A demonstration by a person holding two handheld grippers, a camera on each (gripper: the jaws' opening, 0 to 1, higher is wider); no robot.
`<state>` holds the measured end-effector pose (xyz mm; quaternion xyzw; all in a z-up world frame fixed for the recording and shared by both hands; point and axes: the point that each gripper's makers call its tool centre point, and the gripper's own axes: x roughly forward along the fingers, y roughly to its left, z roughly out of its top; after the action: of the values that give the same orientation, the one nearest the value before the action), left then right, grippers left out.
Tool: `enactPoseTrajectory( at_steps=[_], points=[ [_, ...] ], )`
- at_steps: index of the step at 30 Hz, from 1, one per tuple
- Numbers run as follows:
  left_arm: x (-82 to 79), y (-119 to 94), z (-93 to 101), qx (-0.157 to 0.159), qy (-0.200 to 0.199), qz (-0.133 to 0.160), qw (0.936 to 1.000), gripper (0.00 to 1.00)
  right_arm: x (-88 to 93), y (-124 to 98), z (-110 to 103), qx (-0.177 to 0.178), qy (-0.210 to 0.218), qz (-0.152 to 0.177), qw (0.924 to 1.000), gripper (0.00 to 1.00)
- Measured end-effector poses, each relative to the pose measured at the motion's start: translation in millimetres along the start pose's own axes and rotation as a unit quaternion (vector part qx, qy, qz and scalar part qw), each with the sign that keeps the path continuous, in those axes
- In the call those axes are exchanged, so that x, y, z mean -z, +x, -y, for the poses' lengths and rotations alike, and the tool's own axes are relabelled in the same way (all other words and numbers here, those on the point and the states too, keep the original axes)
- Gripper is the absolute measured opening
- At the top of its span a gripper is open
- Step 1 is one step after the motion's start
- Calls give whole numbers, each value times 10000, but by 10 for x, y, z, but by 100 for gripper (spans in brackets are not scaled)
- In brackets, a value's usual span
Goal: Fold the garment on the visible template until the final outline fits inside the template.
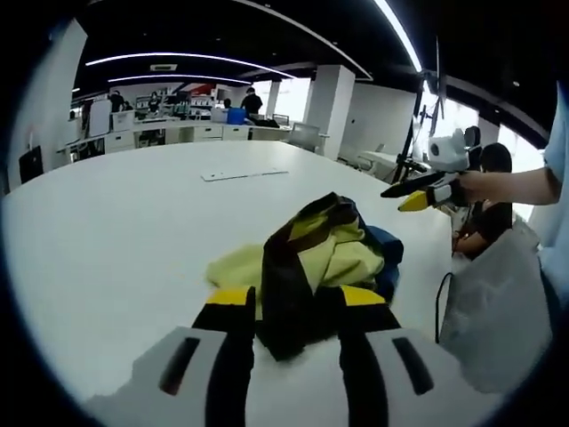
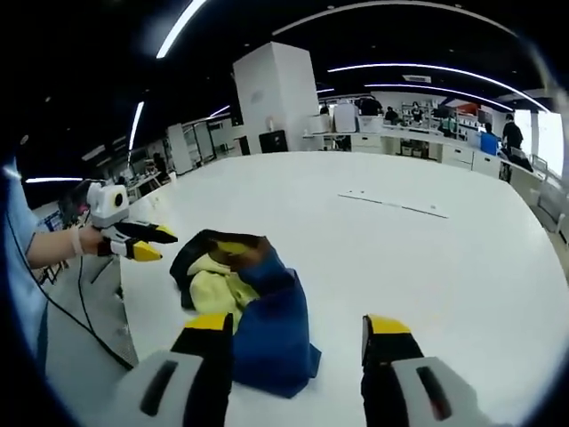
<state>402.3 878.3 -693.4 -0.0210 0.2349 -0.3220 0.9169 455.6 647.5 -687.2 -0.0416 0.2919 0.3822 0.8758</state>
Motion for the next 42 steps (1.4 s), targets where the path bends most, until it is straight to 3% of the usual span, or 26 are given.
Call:
enactPoseTrajectory(
  at_steps=[8,14,23,30,38,42],
  points=[
    [37,145,-20,-52,-150,-122,9998,24,-41,195,35,-64,64,-76,9999,45],
    [19,194,-36,-141,-240,-112,9995,20,-26,308,-25,-182,370,-134,9991,24],
    [70,225,-83,-203,-402,-137,9989,17,-8,478,-111,-271,778,-136,9965,18],
    [58,237,-77,-214,-535,-110,9983,13,-22,519,-69,-150,1133,-44,9934,16],
    [91,275,-89,-207,-730,-134,9970,9,2,591,-48,-105,1354,-63,9907,9],
    [88,261,-90,-254,-864,-118,9959,3,16,604,-83,-148,1432,-70,9896,0]
  ],
)
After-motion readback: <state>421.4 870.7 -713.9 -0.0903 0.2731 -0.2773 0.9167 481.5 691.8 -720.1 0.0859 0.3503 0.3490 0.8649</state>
